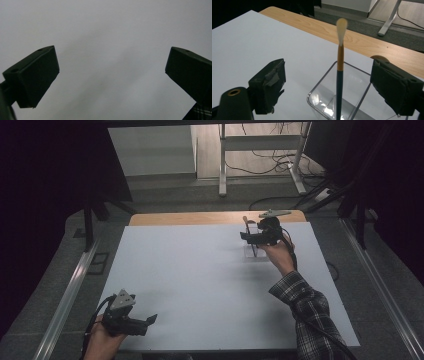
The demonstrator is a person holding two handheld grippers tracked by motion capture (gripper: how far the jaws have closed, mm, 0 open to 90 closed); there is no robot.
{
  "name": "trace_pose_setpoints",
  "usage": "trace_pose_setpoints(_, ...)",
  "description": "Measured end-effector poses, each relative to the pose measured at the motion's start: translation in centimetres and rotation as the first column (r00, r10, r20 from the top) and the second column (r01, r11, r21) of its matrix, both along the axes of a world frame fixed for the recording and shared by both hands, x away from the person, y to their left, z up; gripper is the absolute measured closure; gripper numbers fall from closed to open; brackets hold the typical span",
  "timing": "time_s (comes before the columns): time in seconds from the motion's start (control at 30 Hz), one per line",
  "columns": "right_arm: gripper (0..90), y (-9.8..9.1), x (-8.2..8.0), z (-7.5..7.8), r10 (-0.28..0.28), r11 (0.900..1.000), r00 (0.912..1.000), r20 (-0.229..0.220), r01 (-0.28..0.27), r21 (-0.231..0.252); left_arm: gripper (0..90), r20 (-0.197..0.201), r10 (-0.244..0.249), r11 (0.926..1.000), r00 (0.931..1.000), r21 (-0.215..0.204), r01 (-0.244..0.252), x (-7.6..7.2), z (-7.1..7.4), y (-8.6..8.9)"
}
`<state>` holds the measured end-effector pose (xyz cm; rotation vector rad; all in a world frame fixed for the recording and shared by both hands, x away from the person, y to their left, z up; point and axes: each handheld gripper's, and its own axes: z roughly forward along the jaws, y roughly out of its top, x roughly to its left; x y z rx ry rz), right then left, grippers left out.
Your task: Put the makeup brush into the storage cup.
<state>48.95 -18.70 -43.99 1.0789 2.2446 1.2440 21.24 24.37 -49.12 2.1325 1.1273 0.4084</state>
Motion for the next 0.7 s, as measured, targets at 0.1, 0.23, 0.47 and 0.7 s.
trace_pose_setpoints(0.1, 10.8, 0.1, -0.1, 0.0, 0.011, 0.9999, 0.9999, -0.005, -0.011, -0.001, 0.0, 0.000, 0.000, 1.0000, 1.0000, 0.000, 0.000, 0.0, 0.0, 0.0)
trace_pose_setpoints(0.23, 8.3, 0.4, -0.4, 0.2, 0.011, 0.9998, 0.9998, -0.016, -0.011, -0.018, 0.0, -0.001, -0.001, 1.0000, 1.0000, 0.001, 0.001, 0.0, 0.0, 0.0)
trace_pose_setpoints(0.47, 6.7, 0.4, -1.1, 0.1, 0.023, 0.9996, 0.9991, -0.035, -0.024, -0.015, 0.0, -0.002, -0.001, 1.0000, 1.0000, 0.002, 0.001, 0.0, 0.0, 0.0)
trace_pose_setpoints(0.7, 6.0, 0.4, -1.9, 0.2, 0.047, 0.9988, 0.9984, -0.033, -0.047, -0.013, 0.0, -0.002, -0.001, 1.0000, 1.0000, 0.002, 0.001, 0.0, 0.0, 0.0)
